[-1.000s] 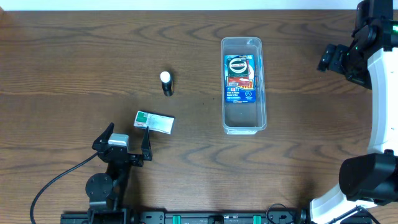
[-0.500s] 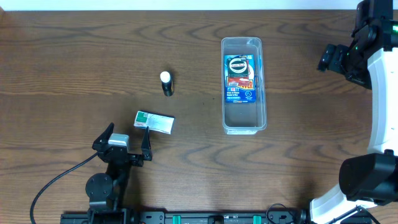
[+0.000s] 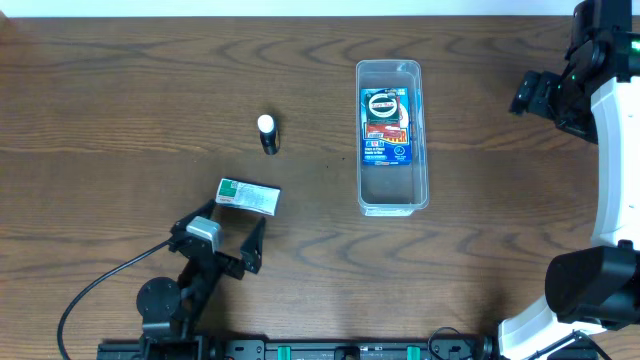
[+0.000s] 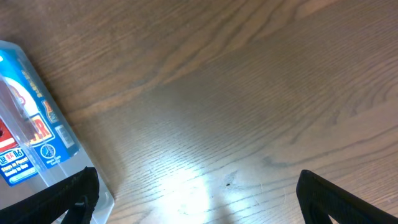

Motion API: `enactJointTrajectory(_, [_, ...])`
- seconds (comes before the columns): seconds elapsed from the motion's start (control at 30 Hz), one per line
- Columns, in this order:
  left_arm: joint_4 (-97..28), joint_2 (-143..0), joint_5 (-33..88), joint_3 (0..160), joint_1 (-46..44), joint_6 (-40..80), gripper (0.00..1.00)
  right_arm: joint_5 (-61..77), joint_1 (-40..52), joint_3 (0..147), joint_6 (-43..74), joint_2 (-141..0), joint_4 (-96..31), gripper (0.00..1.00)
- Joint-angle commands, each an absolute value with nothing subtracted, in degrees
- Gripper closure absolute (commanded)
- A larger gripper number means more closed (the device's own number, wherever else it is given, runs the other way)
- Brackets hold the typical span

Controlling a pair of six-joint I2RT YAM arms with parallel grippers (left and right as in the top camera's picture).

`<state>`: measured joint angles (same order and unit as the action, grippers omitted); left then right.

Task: Pack container
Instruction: 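Move the left gripper down to the white-green Panadol box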

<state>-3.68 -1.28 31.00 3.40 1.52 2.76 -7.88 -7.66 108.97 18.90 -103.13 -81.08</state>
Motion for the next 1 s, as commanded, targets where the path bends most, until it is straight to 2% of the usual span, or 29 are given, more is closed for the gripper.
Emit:
enactJointTrajectory(0.0, [-5.34,-1.69,37.67,10.83,1.93,3.75,0.02,-7.90,-8.08,108.95,19.70,-103.18,-81.03,0.01])
enactJointTrajectory(0.17, [-24.38,-10.37,27.66,28.60,1.96,2.79,0.02,-7.90,-8.08,108.95,19.70,-103.18,-81.03,0.01])
enactJointTrajectory(0.3, [-41.54,-23.88,28.05,42.41,1.91,-0.19,0.02,-7.90,-8.08,108.95,19.70,-103.18,-81.03,0.01])
enactJointTrajectory(0.37, [-46.35,-29.17,28.25,46.81,1.91,0.60,0.02,-7.90,-8.08,108.95,19.70,-103.18,-81.03,0.01])
enactJointTrajectory(0.57, [-45.19,-37.71,32.08,49.63,1.91,6.74,0.02,-7.90,-8.08,108.95,19.70,-103.18,-81.03,0.01])
enactJointTrajectory(0.67, [-49.93,-42.06,21.54,51.51,1.91,21.78,0.02,-7.90,-8.08,108.95,19.70,-103.18,-81.03,0.01])
enactJointTrajectory(0.77, [-58.17,-47.99,16.86,54.52,1.91,27.18,0.02,-7.90,-8.08,108.95,19.70,-103.18,-81.03,0.01])
enactJointTrajectory(0.97, [-60.95,-55.48,24.64,55.02,1.91,30.96,0.02,-7.90,-8.08,108.95,19.70,-103.18,-81.03,0.01])
